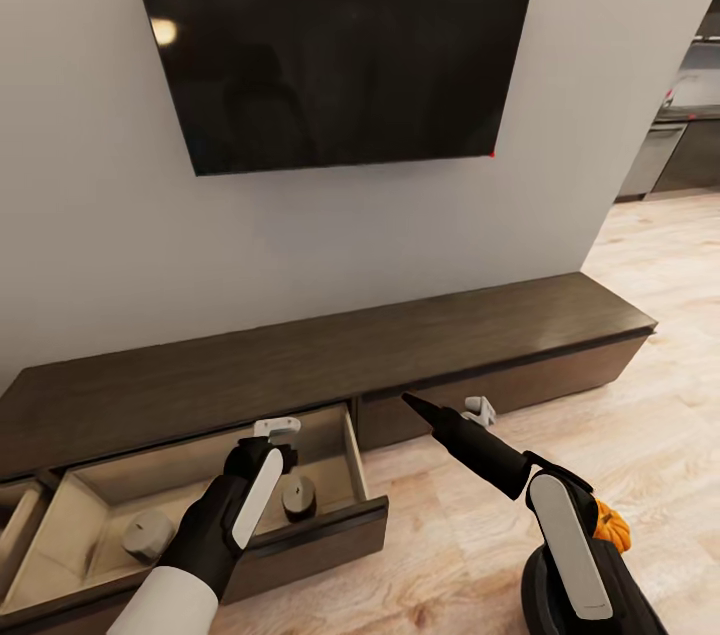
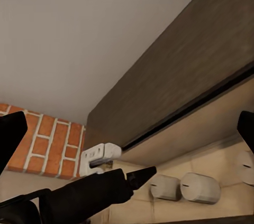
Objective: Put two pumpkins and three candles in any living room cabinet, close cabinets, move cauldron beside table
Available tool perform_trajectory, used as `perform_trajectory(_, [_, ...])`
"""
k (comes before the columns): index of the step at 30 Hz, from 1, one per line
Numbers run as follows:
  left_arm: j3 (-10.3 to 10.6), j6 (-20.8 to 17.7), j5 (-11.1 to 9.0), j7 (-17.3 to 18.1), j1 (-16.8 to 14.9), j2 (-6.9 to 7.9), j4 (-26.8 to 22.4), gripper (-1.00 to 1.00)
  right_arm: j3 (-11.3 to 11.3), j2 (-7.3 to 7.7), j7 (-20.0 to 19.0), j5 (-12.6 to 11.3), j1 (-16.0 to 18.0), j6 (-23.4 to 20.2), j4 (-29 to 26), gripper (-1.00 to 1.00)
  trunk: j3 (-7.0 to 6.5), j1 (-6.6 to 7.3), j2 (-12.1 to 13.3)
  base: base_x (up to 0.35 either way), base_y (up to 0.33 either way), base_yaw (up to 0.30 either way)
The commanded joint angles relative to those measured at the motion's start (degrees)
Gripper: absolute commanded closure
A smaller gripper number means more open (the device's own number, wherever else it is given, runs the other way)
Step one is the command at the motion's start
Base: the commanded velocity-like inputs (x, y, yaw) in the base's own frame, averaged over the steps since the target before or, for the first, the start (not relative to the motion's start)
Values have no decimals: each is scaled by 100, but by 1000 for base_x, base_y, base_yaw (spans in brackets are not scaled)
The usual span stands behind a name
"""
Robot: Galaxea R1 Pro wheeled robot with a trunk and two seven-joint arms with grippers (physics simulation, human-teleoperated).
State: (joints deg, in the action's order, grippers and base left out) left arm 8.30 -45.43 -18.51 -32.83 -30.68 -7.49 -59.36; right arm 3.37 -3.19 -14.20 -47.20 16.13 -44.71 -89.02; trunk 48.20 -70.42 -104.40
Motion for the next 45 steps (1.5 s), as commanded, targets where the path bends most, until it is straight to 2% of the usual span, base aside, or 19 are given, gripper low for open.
perform_trajectory(1, [8,-10,-61,-57,-4,5,-5,-100,16,-6,-26,20,4,-38,-1,-100,-14,23,39,-38,19,0])
perform_trajectory(3, [4,-10,-57,-57,-4,9,-5,-100,-61,-6,203,28,4,-38,-1,-100,-49,67,120,-173,131,0])
perform_trajectory(5, [-2,-10,-62,-57,-6,11,-5,-100,-216,-15,713,-16,4,-38,-17,-100,-85,111,200,-154,120,31])
perform_trajectory(8, [-3,-10,-65,-56,-8,11,-5,-100,-262,-15,778,-46,4,13,-11,-100,-139,177,320,-30,23,202])
perform_trajectory(11, [-18,-10,-65,-49,-8,15,-11,-100,-286,-15,785,-44,4,77,-10,-100,-193,243,440,-1,1,284])
perform_trajectory(14, [-201,-13,-70,-48,-7,12,-13,-100,-321,-15,787,-42,4,84,-9,-100,-247,309,561,-38,0,286])
perform_trajectory(17, [-263,-23,-70,-48,-8,5,-14,-100,-327,-15,787,-38,4,85,-7,-100,-301,375,681,-47,0,286])
perform_trajectory(32, [-286,-27,-65,-48,-8,-7,-14,-100,-331,-15,787,-34,4,88,-8,-100,-569,704,1283,-3,0,282])
perform_trajectory(45, [-286,-27,-65,-48,-8,-3,-31,-100,-346,-12,787,-34,4,232,-10,-100,-824,990,1804,-71,0,-43])
